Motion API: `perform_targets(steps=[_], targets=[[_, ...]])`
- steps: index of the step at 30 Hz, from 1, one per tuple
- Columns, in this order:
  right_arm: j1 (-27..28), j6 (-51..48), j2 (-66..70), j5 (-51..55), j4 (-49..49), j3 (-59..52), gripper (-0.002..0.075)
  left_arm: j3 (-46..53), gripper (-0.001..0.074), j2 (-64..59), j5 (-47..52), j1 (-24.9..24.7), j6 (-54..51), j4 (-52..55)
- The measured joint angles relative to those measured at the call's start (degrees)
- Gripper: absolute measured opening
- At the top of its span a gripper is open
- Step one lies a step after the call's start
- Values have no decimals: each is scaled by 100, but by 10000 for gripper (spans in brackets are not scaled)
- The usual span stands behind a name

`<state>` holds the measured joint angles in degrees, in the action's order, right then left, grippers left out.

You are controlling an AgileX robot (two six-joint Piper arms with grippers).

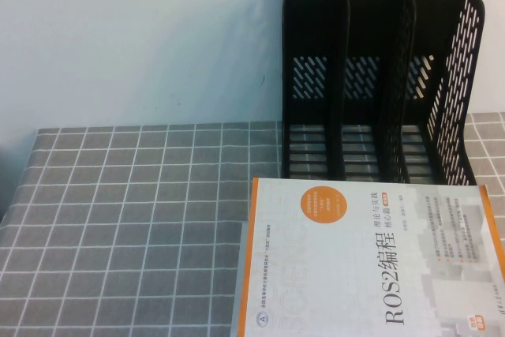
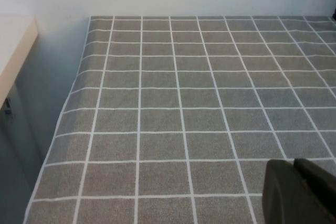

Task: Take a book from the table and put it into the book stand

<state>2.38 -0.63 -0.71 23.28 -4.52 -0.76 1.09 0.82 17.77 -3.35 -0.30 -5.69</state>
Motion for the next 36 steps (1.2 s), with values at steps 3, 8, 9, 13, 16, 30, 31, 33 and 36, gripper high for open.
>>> perform_targets(steps=[3, 8, 9, 13, 16, 30, 31, 33, 36], targets=[[0, 0, 0, -12, 37, 0, -3, 0, -4, 0, 14, 0, 0, -3], [0, 0, 0, -214, 286, -21, -3, -8, -4, 0, 20, 0, 0, -25], [0, 0, 0, -243, 333, -36, -3, -8, -4, 0, 20, 0, 0, -25], [0, 0, 0, -265, 396, -36, -3, -8, -4, 0, 28, 0, 0, -36], [0, 0, 0, -265, 409, -36, -3, -8, -4, 0, 28, 0, 0, -36], [0, 0, 0, -265, 867, -36, -3, -8, -4, 0, 28, 0, 0, -44], [0, 0, 0, -265, 870, -36, -3, -8, -4, 0, 28, 0, 0, -44], [0, 0, 0, -265, 870, -36, -3, -8, -4, 0, 28, 0, 0, -44], [0, 0, 0, -265, 870, -36, -3, -8, -4, 0, 33, 0, 0, -44]])
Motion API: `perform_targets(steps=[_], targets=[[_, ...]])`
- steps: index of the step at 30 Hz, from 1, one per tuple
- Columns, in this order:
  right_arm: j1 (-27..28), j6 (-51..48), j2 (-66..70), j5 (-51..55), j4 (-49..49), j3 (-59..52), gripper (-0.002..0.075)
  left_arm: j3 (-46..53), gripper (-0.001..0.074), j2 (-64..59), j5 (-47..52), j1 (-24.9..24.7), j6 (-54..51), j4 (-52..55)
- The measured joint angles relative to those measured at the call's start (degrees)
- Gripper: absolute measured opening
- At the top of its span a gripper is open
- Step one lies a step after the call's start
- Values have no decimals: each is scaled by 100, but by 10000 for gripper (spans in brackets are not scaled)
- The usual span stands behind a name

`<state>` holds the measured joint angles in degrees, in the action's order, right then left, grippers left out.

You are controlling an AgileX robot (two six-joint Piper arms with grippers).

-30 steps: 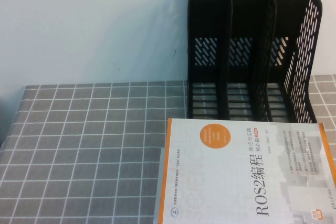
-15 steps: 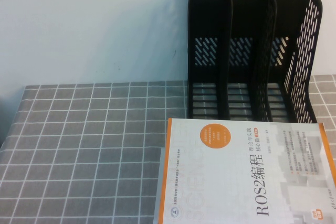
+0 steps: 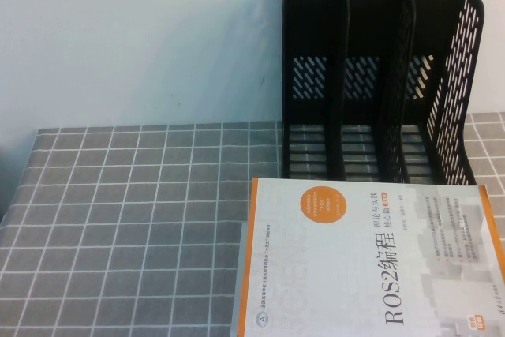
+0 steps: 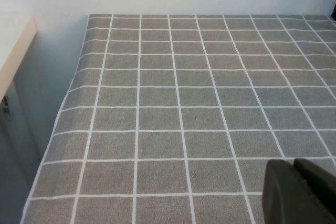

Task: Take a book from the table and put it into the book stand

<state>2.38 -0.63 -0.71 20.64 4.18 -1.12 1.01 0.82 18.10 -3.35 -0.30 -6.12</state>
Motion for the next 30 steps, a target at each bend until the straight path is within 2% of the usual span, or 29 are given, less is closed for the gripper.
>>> perform_targets(steps=[24, 28, 30], targets=[[0, 0, 0, 0, 104, 0, -3, 0, -4, 0, 0, 0, 0, 10], [0, 0, 0, -173, 114, -29, -3, 23, -4, 0, -426, 0, 0, 10], [0, 0, 0, -545, 129, -54, -3, 23, -4, 0, -1032, 0, 0, 10]])
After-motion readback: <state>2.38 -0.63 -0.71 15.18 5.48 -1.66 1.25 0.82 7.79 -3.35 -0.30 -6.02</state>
